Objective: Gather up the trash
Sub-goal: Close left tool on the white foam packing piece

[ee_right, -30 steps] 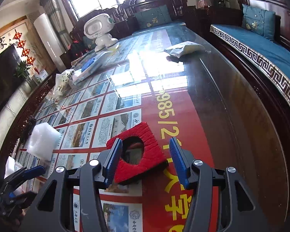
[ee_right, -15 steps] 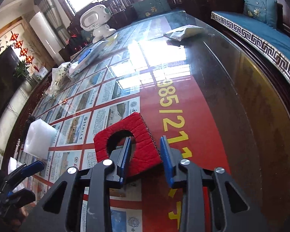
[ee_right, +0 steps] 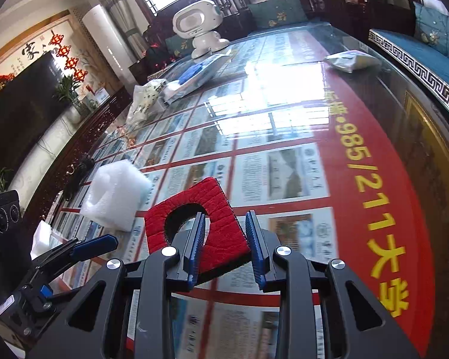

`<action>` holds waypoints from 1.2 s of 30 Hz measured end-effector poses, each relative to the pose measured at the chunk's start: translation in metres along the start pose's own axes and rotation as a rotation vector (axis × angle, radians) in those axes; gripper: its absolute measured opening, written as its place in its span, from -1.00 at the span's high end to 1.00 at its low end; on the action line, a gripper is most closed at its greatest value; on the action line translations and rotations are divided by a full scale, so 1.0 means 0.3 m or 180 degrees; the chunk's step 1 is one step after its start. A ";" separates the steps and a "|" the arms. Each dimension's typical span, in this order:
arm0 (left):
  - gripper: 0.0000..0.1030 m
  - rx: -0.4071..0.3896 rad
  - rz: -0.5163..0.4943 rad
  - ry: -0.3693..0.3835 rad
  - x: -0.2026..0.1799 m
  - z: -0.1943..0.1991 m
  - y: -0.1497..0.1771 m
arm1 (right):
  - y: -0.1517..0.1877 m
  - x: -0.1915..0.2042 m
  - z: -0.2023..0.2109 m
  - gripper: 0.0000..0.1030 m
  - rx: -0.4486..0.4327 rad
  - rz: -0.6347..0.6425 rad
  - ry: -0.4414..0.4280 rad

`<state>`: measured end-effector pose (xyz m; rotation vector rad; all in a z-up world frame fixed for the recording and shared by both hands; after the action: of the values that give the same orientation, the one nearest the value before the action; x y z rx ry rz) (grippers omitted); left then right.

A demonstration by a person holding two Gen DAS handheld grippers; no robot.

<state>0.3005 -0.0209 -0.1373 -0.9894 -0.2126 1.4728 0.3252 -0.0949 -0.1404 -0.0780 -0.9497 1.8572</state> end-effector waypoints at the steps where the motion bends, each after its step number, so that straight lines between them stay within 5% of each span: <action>1: -0.64 -0.0021 0.0010 -0.0013 0.017 0.020 -0.003 | 0.000 0.021 -0.011 0.46 0.0014 0.0016 -0.0011; 12: -0.64 -0.0272 0.0186 -0.0027 0.165 0.193 -0.051 | -0.021 0.242 -0.092 0.46 0.0074 0.0270 -0.0136; 20: -0.64 -0.0497 0.0348 -0.0254 0.326 0.260 -0.148 | -0.027 0.254 -0.118 0.46 0.0088 0.0231 -0.0159; 26: -0.64 -0.0190 0.0198 -0.0937 0.536 0.157 -0.186 | -0.023 0.267 -0.127 0.46 0.0105 0.0203 -0.0217; 31: -0.63 -0.0098 0.0409 -0.0770 0.588 0.106 -0.169 | -0.028 0.265 -0.132 0.46 0.0105 0.0225 -0.0201; 36: -0.05 -0.0098 0.0486 -0.0668 0.576 0.096 -0.160 | -0.021 0.252 -0.134 0.46 0.0100 0.0197 -0.0197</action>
<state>0.3434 0.1535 -0.1637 -0.8906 -0.3174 1.7193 0.3107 -0.0105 -0.1377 -0.0312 -0.9699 1.9407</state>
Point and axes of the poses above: each gripper's, at about its wrist camera, not at the fingertips, and z roughly against the way its jaws point, x to its left, y to its underside, the point moved 10 cm from there along -z, roughly the way its jaws point, and after that the axes turned 3 degrees about z, right-handed, at the moved point
